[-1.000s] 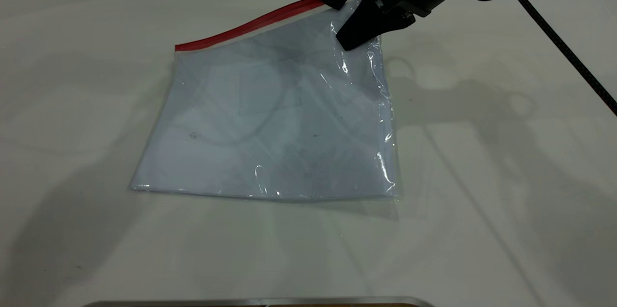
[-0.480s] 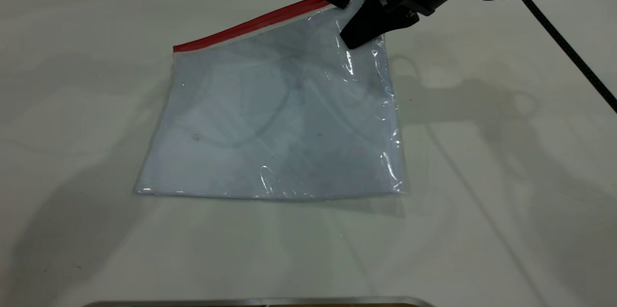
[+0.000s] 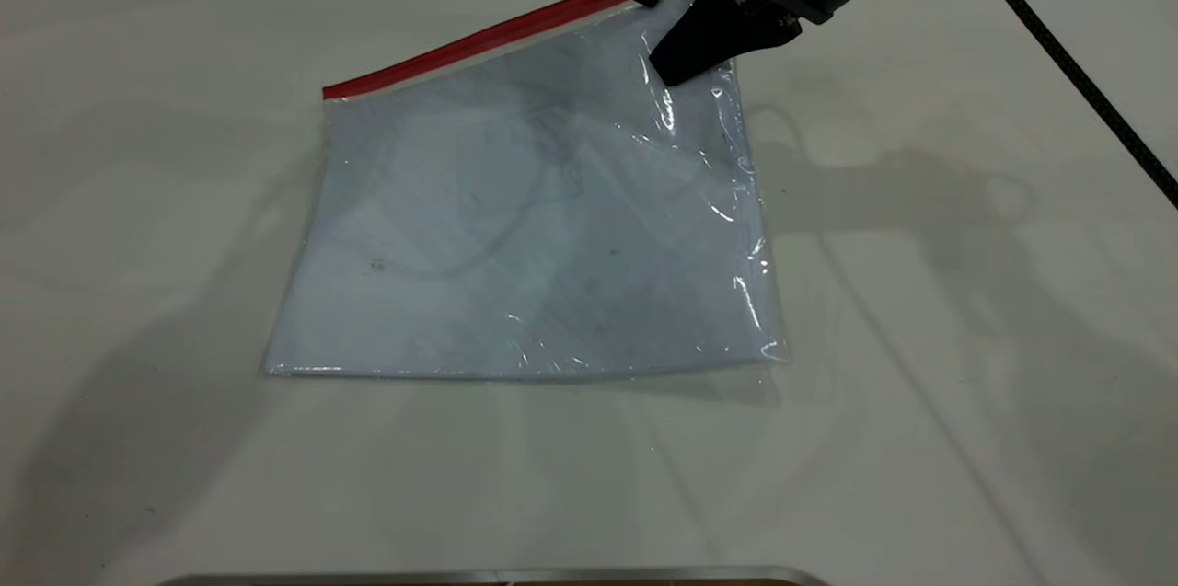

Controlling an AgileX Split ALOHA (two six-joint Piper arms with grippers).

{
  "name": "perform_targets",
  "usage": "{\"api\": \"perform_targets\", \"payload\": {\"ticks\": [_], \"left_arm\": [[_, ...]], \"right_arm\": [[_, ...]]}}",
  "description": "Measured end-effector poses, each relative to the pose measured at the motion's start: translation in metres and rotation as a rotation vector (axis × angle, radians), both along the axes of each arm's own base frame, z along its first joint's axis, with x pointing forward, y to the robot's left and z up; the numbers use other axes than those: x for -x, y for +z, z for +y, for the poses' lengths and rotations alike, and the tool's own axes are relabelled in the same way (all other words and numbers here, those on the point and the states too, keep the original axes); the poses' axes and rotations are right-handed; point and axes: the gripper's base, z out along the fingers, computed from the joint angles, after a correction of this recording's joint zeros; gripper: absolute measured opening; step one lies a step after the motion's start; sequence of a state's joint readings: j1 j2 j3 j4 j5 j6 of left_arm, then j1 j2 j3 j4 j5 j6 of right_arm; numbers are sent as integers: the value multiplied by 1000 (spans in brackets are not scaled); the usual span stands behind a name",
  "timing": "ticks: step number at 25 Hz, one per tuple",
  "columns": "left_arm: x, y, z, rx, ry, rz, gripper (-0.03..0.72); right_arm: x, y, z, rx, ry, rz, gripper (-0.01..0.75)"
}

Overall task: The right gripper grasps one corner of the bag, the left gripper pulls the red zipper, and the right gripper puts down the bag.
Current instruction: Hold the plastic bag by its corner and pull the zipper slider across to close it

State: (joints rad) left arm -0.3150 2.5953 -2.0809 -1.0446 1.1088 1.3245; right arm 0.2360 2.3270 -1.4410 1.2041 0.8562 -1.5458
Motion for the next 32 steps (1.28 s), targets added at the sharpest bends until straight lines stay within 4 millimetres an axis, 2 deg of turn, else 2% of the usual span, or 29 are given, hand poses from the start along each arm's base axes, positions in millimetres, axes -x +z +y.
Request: {"api": "perform_targets", "payload": {"ticks": [10,20,26,32], "left_arm": [[-13,-2,31,-38,39,-22,88],[-23,-11,69,-168,61,-52,90],[-28,-14,90,-208,94,-46,96],[-32,-18,116,-281,151,-8,101]], "right_arm": [[-7,17,-9,-45,-36,-41,35],[-15,26,-22,-144,-86,-64,35],[-18,33,-33,-229,-114,-55,35],[-21,49,-46,-294,-122,-85,35]]}}
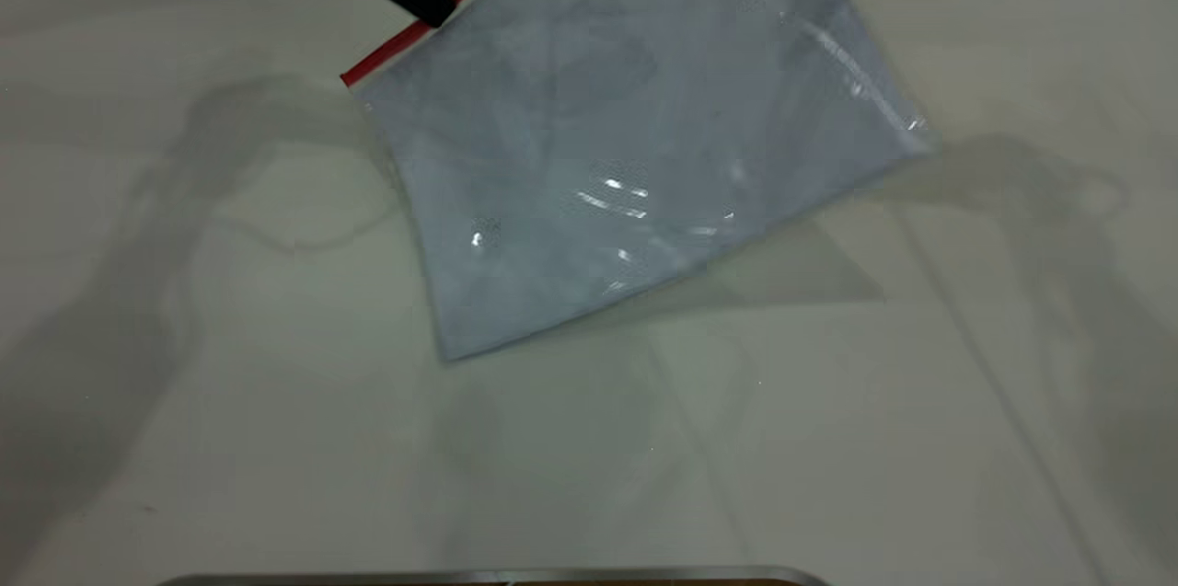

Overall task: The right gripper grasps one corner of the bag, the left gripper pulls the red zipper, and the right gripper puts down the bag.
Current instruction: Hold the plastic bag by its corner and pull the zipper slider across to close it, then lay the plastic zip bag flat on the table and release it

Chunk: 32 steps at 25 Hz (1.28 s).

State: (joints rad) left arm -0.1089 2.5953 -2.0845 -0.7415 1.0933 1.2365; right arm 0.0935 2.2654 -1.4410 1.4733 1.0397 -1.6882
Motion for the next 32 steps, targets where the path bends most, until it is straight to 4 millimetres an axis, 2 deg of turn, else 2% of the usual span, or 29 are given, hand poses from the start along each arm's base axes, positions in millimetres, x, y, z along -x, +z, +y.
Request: {"api": "perform_targets", "payload": {"ticks": [9,13,18,22,25,28,32], "left_arm": [[-3,-4,31,-76,49,31,105],[-3,-5,41,-106,95,59,105],[-3,-6,43,-104,115,82,128],[-5,2,39,-35,160,94,205],[-6,23,37,7,177,69,295],[-3,63,32,79,176,49,362],[1,123,26,199,205,-33,384]], "right_arm": [[-3,6,-16,-41,-28,-5,35],[-4,6,-17,-42,-31,-9,35],[-4,6,-18,-34,-33,-16,35],[-4,4,-19,14,-22,-26,35],[-3,1,-21,58,-21,-26,35],[-5,-3,-24,102,-57,-6,41],[-6,-19,-33,217,-172,39,105]]}}
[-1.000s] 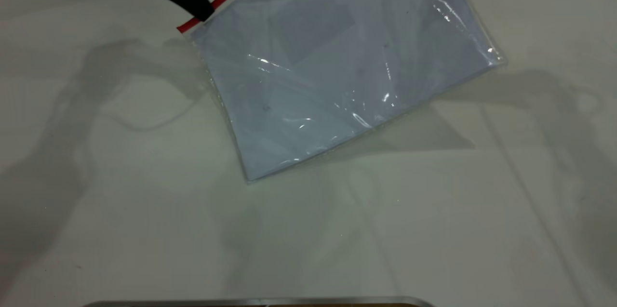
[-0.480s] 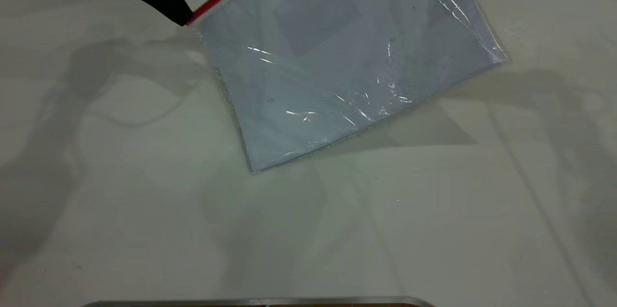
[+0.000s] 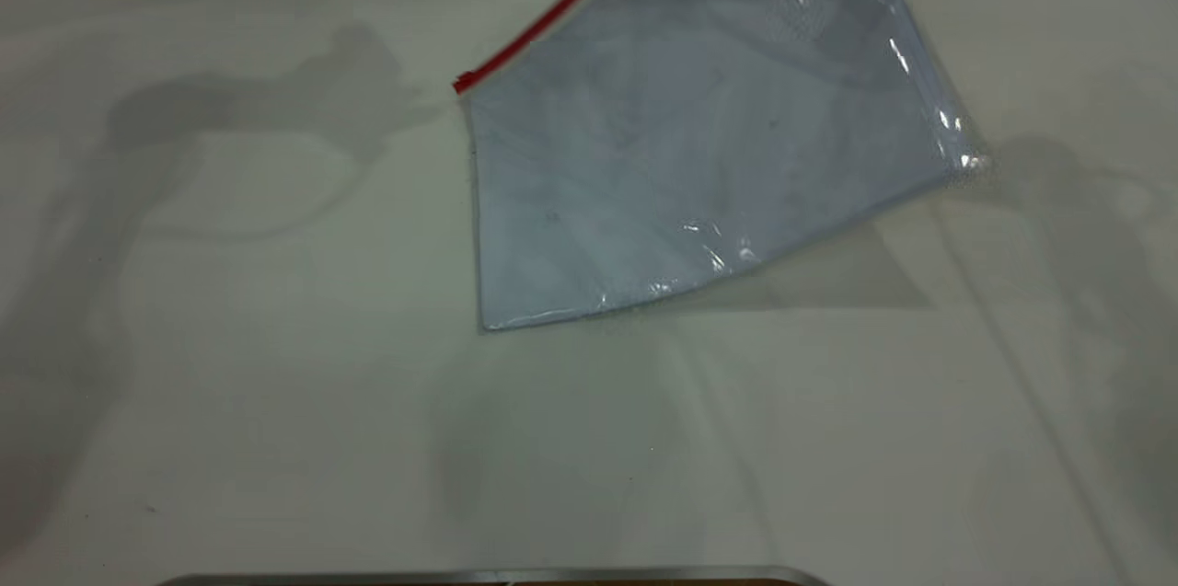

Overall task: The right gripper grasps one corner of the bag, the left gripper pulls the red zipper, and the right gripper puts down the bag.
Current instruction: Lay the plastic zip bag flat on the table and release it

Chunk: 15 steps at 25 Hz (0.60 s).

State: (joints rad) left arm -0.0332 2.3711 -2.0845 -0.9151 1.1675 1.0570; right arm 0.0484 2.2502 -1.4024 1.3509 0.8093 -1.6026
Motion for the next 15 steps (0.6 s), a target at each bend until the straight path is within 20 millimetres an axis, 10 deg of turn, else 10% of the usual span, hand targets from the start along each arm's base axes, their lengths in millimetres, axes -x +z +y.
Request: {"api": "perform_targets", "payload": {"ticks": [7,15], "left_arm": [[24,94,-3,80,32,-151,384],[72,185,2,75,172,-178,386]], "right_arm": [[-6,-23,-33,409,-164,9,410],[35,-3,-35,370,-275,599,418]]}}
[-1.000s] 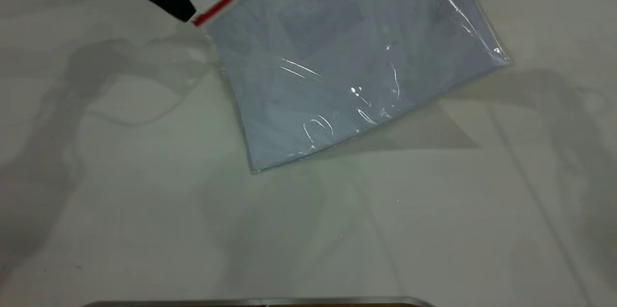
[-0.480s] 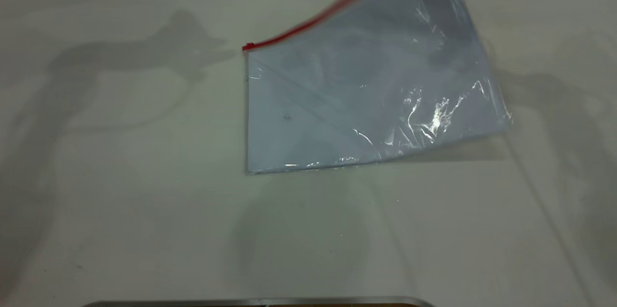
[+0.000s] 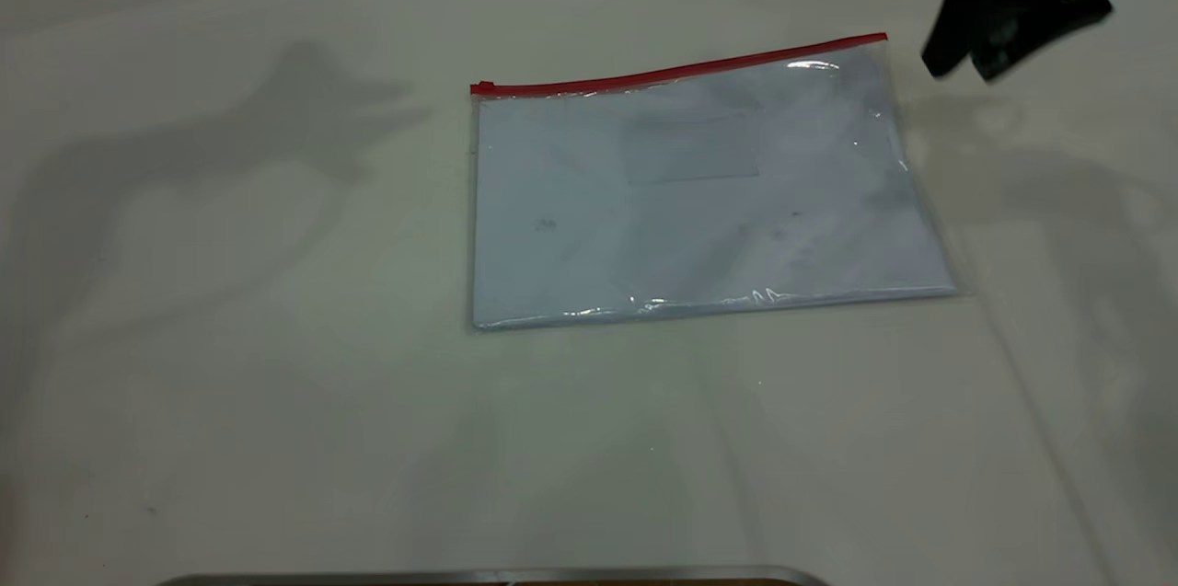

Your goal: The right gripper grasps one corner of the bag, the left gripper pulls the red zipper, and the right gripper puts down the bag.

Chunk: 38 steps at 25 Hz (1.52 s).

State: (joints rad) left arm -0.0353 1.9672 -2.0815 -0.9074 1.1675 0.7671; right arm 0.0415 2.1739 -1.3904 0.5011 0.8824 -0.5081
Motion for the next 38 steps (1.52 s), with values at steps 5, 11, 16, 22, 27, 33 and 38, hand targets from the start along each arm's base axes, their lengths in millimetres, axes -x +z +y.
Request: {"api": "perform_targets", "payload": {"ticks": [5,11,16,22,27,33,38], "left_arm": [[40,44,2,-47,181,66,386],[102,62,-6,-181,267,76,386],[157,50,9,-291,361,127,386],[214,1,30,-410,467,271,386],[255,-52,46,-513,566,413,386],[304,-97,64,-618,644,454,386],[338,-122,74,-617,681,382,386]], "right_arm": [[24,19,7,-85,63,236,349],[31,54,23,-57,69,181,318],[56,132,42,17,106,7,317],[123,240,50,83,142,-292,317],[178,283,40,76,71,-423,317],[242,243,15,142,65,-363,317],[286,170,-3,218,80,-228,317]]}}
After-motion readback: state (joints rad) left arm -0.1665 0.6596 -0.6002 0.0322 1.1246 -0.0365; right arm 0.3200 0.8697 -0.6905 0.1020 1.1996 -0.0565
